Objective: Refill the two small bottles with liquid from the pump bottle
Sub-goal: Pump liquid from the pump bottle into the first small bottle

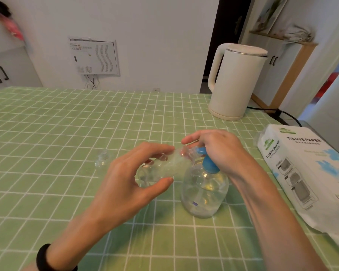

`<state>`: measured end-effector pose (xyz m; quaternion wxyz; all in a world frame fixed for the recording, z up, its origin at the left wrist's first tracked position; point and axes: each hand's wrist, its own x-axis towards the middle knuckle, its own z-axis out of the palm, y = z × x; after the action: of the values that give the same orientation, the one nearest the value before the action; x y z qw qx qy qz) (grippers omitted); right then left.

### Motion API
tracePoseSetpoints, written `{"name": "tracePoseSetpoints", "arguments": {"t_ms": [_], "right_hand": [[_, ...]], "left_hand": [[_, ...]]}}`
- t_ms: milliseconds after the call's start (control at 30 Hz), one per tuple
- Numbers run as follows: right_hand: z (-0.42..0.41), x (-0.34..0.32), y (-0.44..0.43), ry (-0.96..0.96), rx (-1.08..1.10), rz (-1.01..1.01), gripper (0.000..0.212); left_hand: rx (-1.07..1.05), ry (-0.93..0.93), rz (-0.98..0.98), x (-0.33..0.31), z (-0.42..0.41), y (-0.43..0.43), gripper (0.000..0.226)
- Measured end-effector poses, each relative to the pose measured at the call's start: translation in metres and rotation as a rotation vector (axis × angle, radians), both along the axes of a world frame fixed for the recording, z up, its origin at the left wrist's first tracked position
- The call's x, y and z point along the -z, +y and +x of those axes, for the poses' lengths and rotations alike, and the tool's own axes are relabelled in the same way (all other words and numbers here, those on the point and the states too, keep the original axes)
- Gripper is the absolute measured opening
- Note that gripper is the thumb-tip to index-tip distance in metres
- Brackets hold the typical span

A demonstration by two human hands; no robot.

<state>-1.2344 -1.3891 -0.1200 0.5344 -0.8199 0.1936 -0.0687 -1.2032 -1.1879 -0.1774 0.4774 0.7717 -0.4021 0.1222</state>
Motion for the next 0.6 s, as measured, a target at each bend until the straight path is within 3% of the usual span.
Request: {"name": "tracePoseSetpoints", "arguments": {"t_ms": [600], "right_hand": [[-0.0005,-0.0035,-0.0024,0.019,-0.005,0.05,0.043]], "left_hand": [[0.002,-0.009,-0.004,-0.0001,0.0011,0.0012,0.049]]}}
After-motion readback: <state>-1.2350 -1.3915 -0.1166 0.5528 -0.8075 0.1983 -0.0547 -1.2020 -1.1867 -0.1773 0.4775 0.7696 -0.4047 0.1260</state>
